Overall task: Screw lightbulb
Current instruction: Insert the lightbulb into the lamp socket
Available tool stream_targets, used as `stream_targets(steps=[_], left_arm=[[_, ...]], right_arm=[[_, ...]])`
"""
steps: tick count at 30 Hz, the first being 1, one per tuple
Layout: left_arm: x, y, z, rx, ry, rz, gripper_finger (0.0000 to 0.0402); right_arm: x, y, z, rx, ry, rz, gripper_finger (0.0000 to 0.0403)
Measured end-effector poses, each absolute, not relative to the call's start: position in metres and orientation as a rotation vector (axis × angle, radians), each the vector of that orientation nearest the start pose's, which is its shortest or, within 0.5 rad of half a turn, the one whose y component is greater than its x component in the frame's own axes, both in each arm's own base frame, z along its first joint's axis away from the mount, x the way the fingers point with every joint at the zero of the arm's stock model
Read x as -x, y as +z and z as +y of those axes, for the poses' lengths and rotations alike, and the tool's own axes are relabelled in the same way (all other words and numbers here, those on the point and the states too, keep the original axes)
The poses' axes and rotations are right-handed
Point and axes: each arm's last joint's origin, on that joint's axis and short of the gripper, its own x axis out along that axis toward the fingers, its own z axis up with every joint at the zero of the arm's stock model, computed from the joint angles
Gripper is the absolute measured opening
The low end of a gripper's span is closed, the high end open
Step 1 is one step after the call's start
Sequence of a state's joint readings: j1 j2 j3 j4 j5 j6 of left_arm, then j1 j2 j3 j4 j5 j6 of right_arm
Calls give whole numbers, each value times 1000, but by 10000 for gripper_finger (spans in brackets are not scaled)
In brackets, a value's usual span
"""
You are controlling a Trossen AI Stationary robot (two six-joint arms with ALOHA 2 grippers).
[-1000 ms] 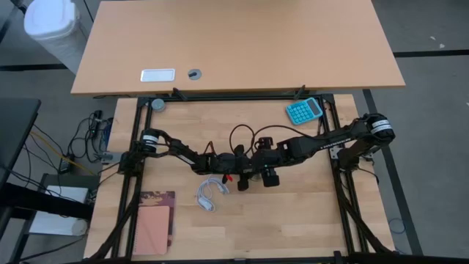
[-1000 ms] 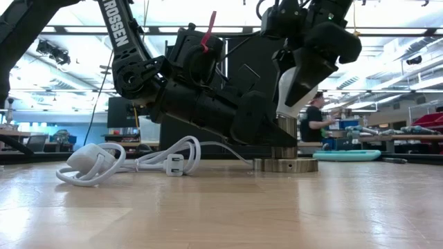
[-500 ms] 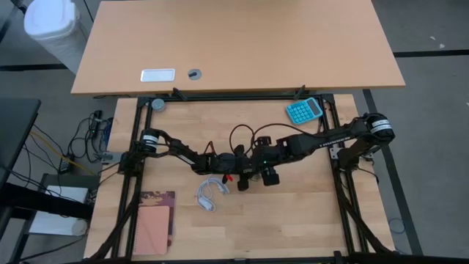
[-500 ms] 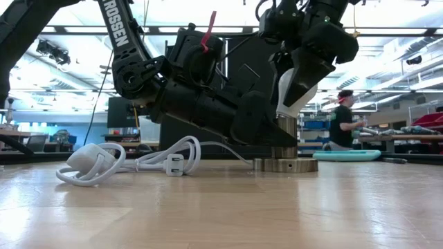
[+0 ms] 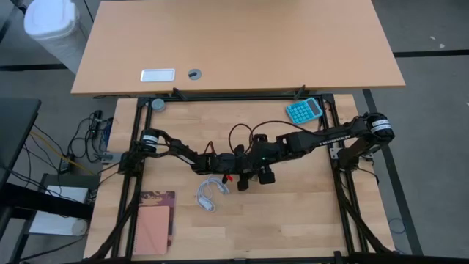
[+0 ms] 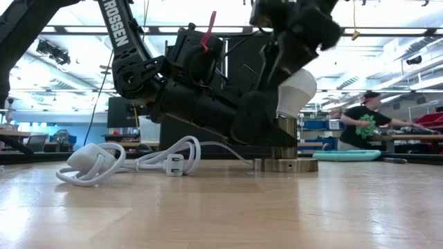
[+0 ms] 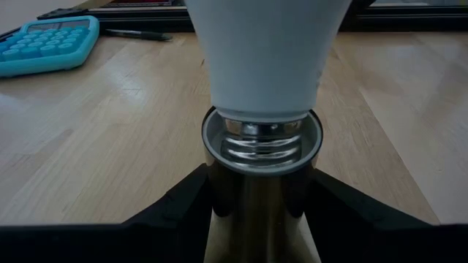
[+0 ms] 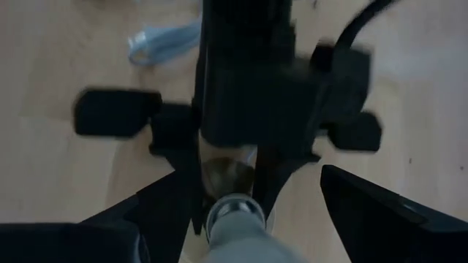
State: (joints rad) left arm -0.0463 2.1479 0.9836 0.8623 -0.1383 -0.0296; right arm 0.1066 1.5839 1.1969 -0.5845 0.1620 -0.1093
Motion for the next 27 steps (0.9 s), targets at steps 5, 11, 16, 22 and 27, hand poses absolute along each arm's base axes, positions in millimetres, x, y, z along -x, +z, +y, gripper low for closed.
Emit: stream_targets(steps=[5, 11, 16, 22, 27], left_arm=[[-408, 95, -15, 2, 96, 300, 191], [-408, 95, -15, 3, 96, 300, 191], [-408, 95, -15, 3, 96, 300, 191], [-408, 95, -15, 3, 96, 300, 191], [-408, 95, -15, 3, 96, 300, 191]], right_arm=[[-325, 276, 31, 217, -2, 999, 305], [-310, 304, 39, 163, -21, 1107, 308], [-283, 319, 54, 126, -79, 1132, 308], [-238, 316, 74, 104, -211, 1036, 308], [-213, 266, 81, -12, -267, 856, 307]])
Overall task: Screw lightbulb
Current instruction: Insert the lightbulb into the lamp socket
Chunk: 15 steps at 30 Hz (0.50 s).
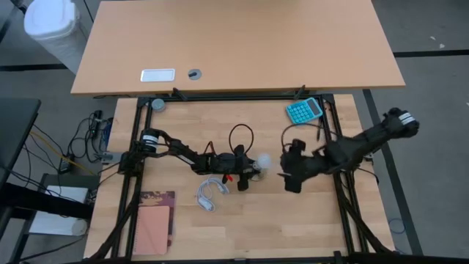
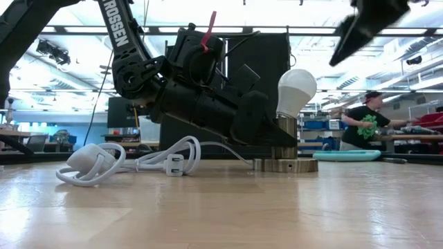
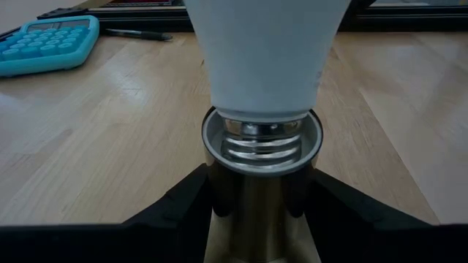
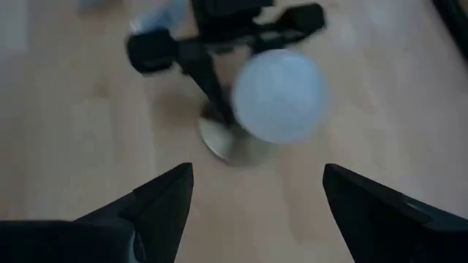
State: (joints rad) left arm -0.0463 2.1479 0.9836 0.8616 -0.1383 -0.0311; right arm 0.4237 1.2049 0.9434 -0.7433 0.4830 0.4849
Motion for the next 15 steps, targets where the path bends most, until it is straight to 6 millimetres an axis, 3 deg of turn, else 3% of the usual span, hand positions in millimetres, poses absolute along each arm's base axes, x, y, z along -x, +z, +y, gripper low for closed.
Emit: stream_targets(steps=[6, 15], left_arm=[[-408, 95, -15, 12, 97, 300, 191], [-408, 95, -15, 25, 100, 297, 191]], right_arm=[[-206, 195, 76, -76, -313, 663, 307], [-195, 150, 61, -171, -293, 365, 307]])
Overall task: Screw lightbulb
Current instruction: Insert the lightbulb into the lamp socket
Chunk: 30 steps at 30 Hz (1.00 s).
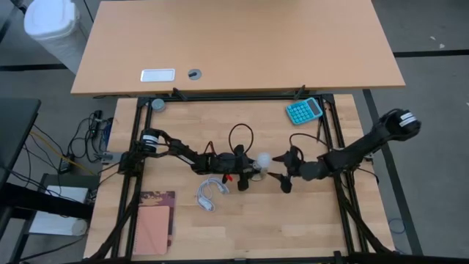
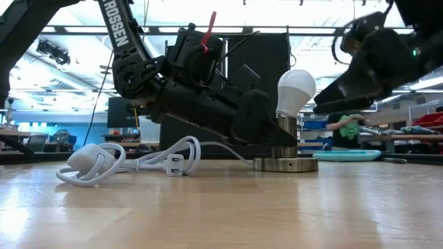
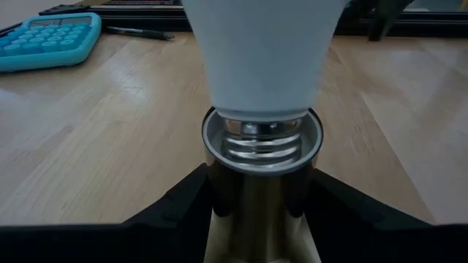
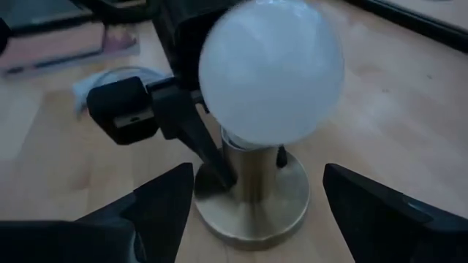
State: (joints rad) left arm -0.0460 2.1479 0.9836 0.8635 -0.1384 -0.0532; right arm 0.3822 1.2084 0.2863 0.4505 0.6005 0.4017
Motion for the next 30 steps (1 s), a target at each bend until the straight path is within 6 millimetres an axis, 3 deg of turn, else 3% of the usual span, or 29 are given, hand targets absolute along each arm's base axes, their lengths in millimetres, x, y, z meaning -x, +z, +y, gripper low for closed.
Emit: stream_targets(steps=[13, 30], left_arm=[[-408, 95, -15, 24, 109, 298, 191], [-407, 94, -14, 24, 111, 311, 191]], right_arm=[[-221, 120, 49, -152, -250, 261, 307], [-228, 122, 46, -133, -240, 164, 307]])
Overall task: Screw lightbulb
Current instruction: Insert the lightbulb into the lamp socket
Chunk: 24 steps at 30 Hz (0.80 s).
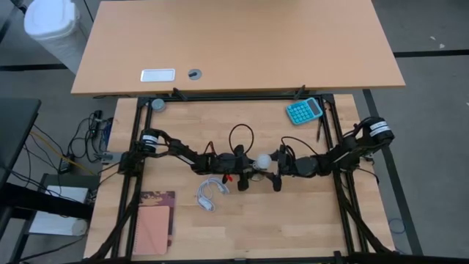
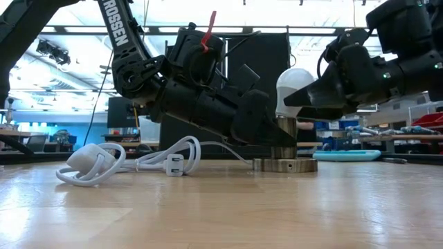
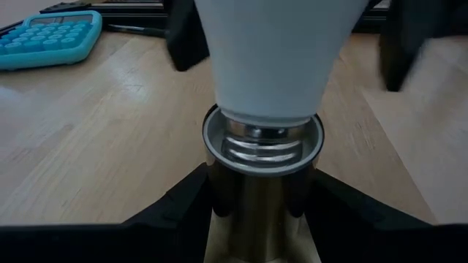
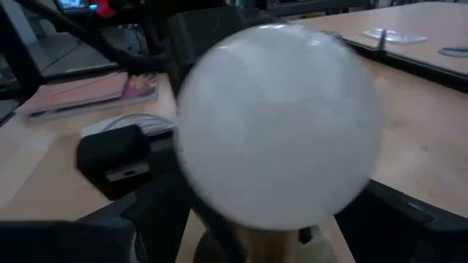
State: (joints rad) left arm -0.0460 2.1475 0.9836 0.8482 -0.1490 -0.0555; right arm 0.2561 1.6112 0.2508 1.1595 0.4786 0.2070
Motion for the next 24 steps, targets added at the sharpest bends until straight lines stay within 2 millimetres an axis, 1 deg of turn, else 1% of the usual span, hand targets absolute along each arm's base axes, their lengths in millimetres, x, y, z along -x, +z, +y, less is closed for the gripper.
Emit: stream_targets(steps=[7, 10, 14, 16, 24], left_arm=[[-407, 94, -14, 23, 111, 312, 191], [-407, 94, -14, 23, 111, 312, 191], [-407, 93, -14, 23, 111, 313, 191], [-407, 93, -14, 23, 111, 313, 191], [-407, 93, -15, 31, 110, 313, 191]], right_arm=[[-230, 124, 41, -143, -247, 139, 303], [-233, 127, 41, -134, -229, 135, 281], [-239, 129, 42, -120, -213, 149, 240], [-241, 129, 43, -111, -212, 158, 228], [-246, 130, 44, -91, -184, 178, 228]])
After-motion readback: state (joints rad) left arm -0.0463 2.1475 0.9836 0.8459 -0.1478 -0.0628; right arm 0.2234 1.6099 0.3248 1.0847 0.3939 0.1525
